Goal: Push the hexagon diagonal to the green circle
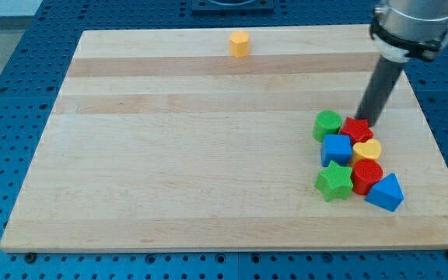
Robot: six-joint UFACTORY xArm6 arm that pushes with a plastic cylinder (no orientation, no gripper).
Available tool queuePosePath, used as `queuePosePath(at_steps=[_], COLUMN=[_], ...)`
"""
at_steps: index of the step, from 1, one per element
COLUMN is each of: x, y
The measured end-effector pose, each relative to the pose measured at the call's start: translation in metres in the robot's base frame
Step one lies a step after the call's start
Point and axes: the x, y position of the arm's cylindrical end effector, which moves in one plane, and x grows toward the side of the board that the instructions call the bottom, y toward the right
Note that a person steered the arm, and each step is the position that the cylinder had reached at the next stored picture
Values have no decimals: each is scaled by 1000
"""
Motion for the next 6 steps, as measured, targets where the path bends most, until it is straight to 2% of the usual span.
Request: queuePosePath(at_steps=[2,3,4,5,6], x=[-1,-25,-83,-142,-193], y=[-38,-31,-26,-81,-94])
